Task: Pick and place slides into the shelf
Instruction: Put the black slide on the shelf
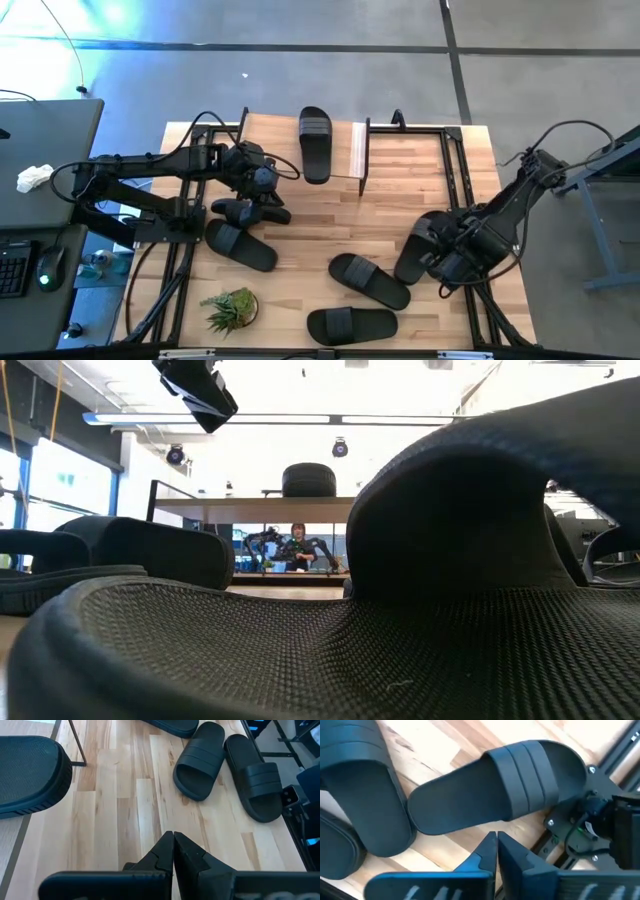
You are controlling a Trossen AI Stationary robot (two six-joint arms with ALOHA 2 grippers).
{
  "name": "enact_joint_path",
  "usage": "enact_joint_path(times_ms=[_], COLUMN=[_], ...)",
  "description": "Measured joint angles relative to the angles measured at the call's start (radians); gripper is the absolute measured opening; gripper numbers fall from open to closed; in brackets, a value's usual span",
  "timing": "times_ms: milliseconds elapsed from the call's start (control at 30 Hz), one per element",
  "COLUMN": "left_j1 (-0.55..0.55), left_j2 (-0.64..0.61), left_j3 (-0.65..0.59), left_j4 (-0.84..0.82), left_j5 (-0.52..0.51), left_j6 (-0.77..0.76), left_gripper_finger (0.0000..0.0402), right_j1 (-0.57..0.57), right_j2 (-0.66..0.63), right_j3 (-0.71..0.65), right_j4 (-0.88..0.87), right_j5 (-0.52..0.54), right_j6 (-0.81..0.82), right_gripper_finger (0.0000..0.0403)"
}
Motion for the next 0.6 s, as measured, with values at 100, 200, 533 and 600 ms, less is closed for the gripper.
enact_joint_path(times_ms=[100,200,533,600], left_j1=[0.001,0.001,0.0,0.0], left_j2=[0.0,0.0,0.0,0.0], left_j3=[0.0,0.0,0.0,0.0], left_j4=[0.0,0.0,0.0,0.0], left_j5=[0.0,0.0,-0.001,-0.006], left_j6=[0.0,0.0,0.0,0.0], left_gripper_finger=[0.0001,0.0001,0.0001,0.0001], right_j1=[0.02,0.038,0.054,0.047], right_j2=[0.0,0.0,0.06,0.085], right_j3=[-0.02,-0.052,-0.213,-0.229], right_j4=[0.031,0.059,0.109,0.096], right_j5=[0.034,0.062,0.045,0.043], right_j6=[-0.01,-0.03,-0.158,-0.167], right_gripper_finger=[0.0049,0.0099,0.0165,0.0165])
